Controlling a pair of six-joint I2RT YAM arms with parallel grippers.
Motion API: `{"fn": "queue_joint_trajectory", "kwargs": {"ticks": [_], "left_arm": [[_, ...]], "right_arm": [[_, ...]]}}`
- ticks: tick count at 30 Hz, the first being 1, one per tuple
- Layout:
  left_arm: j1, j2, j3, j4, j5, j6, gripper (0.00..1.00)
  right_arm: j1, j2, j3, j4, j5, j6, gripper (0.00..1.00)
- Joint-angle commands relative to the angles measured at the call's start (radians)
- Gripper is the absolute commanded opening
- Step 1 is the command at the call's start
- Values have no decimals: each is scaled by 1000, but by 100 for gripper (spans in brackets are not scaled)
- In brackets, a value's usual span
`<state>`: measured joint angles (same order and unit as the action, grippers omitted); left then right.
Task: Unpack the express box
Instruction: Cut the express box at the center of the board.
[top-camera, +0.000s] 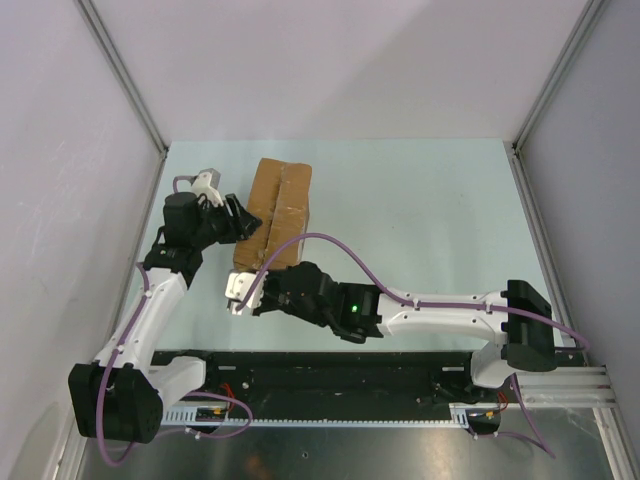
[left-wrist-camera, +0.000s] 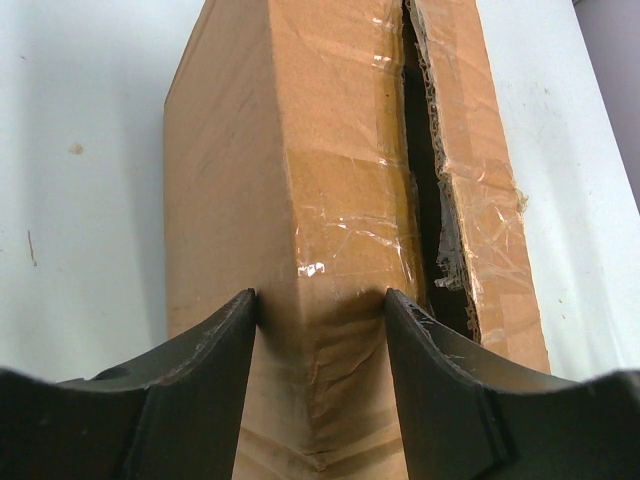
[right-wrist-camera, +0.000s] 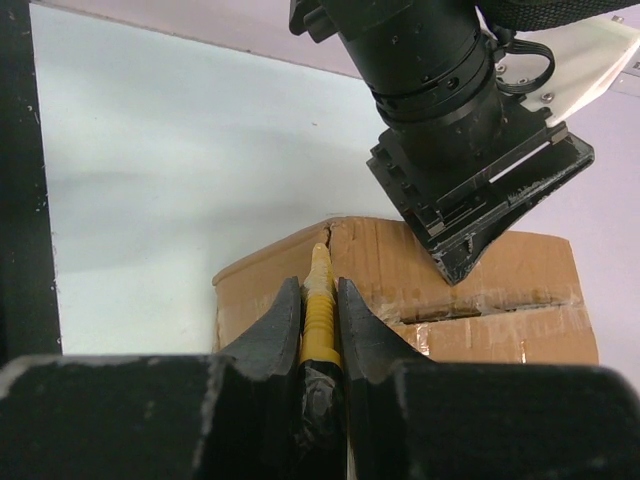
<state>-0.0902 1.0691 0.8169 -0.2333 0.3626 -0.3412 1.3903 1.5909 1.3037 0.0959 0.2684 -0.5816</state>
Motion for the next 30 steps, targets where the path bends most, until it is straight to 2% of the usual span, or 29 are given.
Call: {"fn": "queue_joint_trajectory", "kwargs": {"ticks": [1,30], "left_arm": [[4,45,-59,-186,-31,41,58],[4,46,-59,-186,-33,44,58]], "right_arm": [[7,-34,6,65,38,-23,0],[9,-25,6,5,48,8,0]]}}
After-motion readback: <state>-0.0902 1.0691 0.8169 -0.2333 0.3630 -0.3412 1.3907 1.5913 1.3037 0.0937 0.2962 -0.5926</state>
